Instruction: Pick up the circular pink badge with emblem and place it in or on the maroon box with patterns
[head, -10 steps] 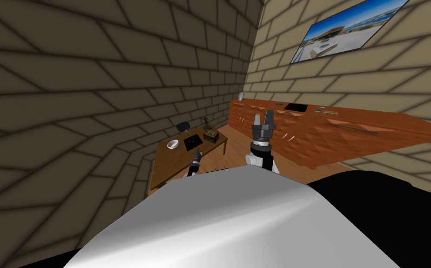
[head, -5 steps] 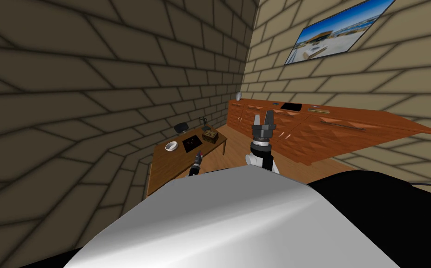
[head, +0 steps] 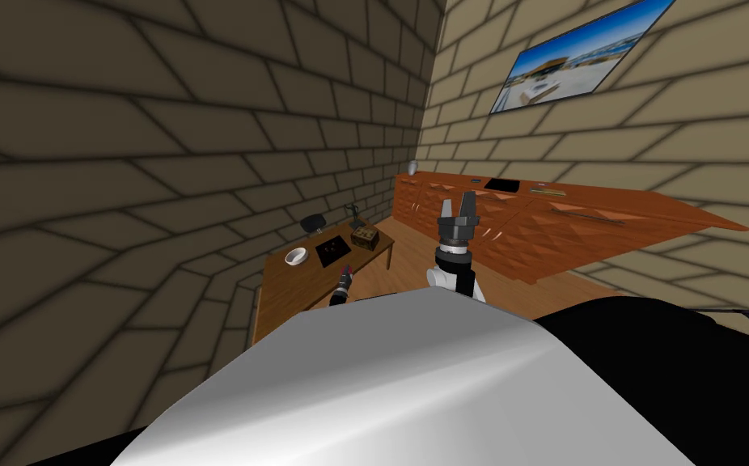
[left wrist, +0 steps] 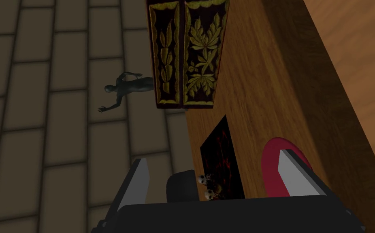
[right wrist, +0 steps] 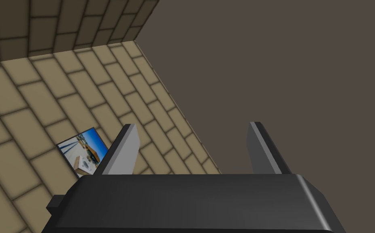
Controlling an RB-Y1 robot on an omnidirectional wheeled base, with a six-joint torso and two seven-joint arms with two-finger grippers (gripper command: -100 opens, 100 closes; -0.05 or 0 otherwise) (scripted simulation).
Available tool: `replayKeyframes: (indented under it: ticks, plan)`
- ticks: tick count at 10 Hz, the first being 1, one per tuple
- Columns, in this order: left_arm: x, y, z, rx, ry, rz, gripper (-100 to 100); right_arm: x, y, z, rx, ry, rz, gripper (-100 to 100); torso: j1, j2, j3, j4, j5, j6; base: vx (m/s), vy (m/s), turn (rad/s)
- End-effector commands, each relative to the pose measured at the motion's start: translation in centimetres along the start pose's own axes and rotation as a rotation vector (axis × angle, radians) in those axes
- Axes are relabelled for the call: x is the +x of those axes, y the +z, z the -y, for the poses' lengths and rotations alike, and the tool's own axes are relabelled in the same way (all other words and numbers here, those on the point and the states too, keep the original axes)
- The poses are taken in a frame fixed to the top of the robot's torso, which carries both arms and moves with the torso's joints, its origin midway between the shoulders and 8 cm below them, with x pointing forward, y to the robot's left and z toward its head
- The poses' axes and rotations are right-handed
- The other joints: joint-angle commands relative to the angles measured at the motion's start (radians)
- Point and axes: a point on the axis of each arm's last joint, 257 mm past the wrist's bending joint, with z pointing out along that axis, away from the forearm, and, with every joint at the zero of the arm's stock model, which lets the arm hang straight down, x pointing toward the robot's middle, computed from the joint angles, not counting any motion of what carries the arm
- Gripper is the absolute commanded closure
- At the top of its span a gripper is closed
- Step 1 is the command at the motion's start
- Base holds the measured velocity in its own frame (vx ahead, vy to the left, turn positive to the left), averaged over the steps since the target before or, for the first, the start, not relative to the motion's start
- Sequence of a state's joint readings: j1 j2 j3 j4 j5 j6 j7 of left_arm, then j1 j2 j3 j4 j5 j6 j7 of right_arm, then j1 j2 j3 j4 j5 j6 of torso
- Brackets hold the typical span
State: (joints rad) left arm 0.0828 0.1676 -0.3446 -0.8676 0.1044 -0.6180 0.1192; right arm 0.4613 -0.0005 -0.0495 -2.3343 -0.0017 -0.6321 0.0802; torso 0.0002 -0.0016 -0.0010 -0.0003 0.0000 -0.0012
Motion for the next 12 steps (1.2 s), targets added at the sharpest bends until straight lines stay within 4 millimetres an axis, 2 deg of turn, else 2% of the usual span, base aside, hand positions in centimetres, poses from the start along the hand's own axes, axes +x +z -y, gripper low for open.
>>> replayKeyframes:
  ticks: [1,2,4,12]
  plan:
    - [-0.1,-0.2,-1.3,-0.028,0.001,-0.002,-100,0.0,0.0,0.0,0.0,0.0,0.0,0,0.0,0.0,0.0,0.0,0.0,0.0,0.011,0.022,-0.056]
    - [-0.2,-0.5,-2.3,-0.05,0.001,-0.004,-100,0.0,0.0,0.0,0.0,0.0,0.0,0,0.0,0.0,0.0,0.0,0.0,0.0,0.024,0.037,-0.101]
    - [-0.3,-0.7,-2.8,-0.061,0.002,-0.001,-100,0.0,0.0,0.0,0.0,0.0,0.0,0,0.001,-0.001,0.0,0.0,0.0,0.0,0.015,0.024,-0.017]
    - [-1.1,-2.5,-7.2,-0.162,0.008,0.0,-100,0.0,0.0,0.0,0.0,0.0,0.0,0,0.0,0.0,0.0,0.0,0.0,0.0,0.013,0.02,-0.036]
